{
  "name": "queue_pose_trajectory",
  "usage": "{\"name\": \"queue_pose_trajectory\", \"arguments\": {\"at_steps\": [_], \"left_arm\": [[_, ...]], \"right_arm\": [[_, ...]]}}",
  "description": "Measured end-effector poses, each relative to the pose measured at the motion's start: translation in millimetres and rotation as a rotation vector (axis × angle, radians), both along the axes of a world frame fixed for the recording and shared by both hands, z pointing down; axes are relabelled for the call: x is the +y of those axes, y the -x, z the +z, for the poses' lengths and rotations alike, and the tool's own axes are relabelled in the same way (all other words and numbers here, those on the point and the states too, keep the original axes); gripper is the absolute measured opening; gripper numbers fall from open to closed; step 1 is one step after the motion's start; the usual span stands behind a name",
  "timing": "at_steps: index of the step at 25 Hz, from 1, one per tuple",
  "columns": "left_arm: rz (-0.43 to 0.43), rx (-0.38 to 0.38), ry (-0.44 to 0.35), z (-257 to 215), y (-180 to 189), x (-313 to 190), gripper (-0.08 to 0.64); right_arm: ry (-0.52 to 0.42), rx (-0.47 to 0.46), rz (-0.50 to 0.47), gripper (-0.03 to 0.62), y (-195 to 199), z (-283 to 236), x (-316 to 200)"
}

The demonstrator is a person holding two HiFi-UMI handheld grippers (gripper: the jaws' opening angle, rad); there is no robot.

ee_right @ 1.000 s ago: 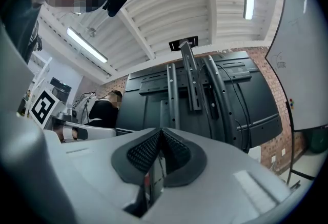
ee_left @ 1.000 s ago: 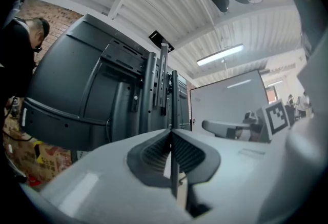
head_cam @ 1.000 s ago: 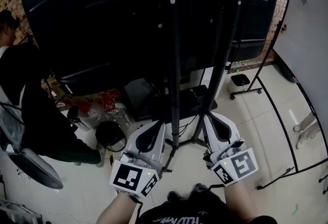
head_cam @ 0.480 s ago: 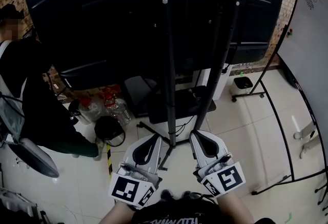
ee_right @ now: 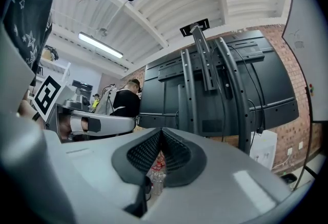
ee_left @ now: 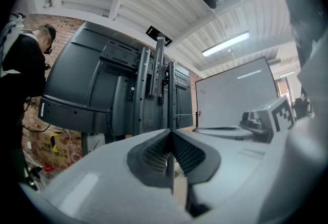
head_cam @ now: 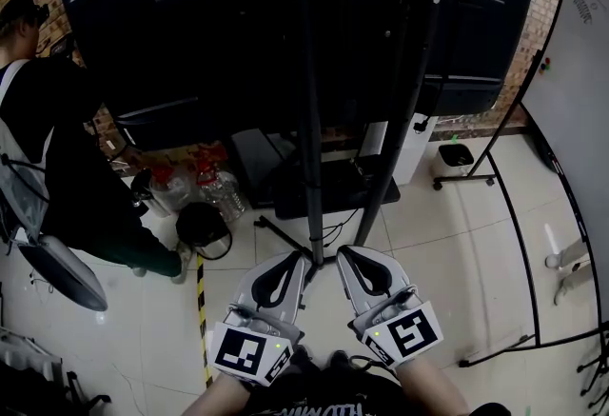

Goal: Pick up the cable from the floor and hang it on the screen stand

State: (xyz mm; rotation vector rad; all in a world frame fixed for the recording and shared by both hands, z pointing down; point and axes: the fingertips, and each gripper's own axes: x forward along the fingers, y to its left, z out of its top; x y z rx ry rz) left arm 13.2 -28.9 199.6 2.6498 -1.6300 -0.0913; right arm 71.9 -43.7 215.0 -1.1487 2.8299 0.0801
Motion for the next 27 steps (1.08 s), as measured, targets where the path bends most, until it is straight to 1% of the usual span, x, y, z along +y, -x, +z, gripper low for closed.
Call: {"name": "queue_pose_trajectory", "arguments": {"at_steps": [6, 14, 27], "left_arm": [[-0.037, -0.008, 0.014, 4, 3, 8, 0.005], [-0.061, -0.011, 0.026, 8, 6, 13, 0.005], [-0.045, -0.002, 0.027, 7, -2, 18, 0.005]], "right_arm": [[0.01, 0.033, -0.04, 0.008, 3, 4, 3], [0.009, 0.056, -0.078, 0.008, 11, 7, 8], [0.016, 0.059, -0.055, 0.008, -1, 5, 7]]}}
